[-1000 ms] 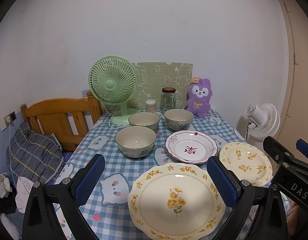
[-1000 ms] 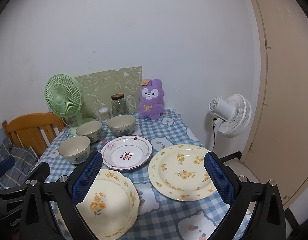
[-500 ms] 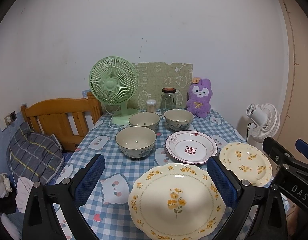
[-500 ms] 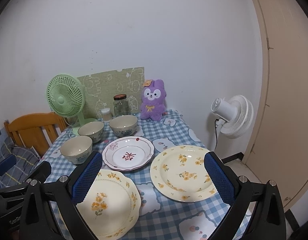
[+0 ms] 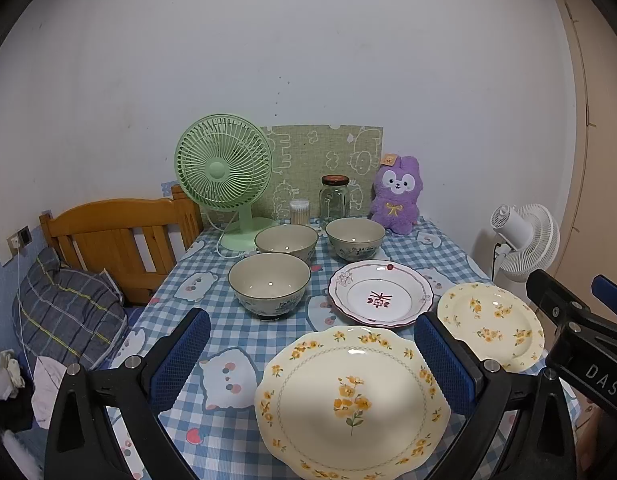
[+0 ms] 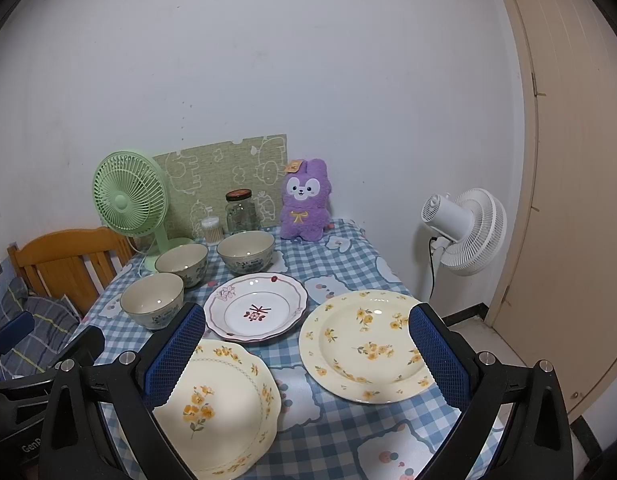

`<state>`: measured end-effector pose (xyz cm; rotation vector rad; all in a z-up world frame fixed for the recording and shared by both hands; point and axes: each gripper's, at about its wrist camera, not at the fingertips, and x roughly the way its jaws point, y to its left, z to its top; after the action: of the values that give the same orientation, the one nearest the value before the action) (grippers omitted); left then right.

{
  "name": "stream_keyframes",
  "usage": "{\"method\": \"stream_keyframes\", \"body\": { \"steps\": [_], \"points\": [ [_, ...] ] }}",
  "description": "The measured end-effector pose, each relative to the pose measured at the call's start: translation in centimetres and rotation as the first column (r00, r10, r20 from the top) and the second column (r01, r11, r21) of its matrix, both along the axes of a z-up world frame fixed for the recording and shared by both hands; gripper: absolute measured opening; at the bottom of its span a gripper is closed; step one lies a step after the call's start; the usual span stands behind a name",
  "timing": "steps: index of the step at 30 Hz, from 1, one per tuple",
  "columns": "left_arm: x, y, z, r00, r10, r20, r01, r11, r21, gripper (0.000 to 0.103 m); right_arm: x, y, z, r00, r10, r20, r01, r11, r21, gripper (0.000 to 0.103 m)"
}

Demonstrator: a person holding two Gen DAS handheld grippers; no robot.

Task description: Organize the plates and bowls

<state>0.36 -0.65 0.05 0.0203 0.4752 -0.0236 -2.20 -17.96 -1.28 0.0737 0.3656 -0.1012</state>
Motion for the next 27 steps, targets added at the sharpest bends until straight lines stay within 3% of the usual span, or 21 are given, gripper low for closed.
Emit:
{"method": "stream_keyframes", "body": {
  "steps": [27],
  "points": [
    [-0.28,-0.43,0.51,1.0,-0.009,0.009,0.009,1.0,0.004,0.103,-0.47,-0.05,0.4,1.0,-0.004,0.015,0.004,1.0,0.008,0.103]
  ]
}}
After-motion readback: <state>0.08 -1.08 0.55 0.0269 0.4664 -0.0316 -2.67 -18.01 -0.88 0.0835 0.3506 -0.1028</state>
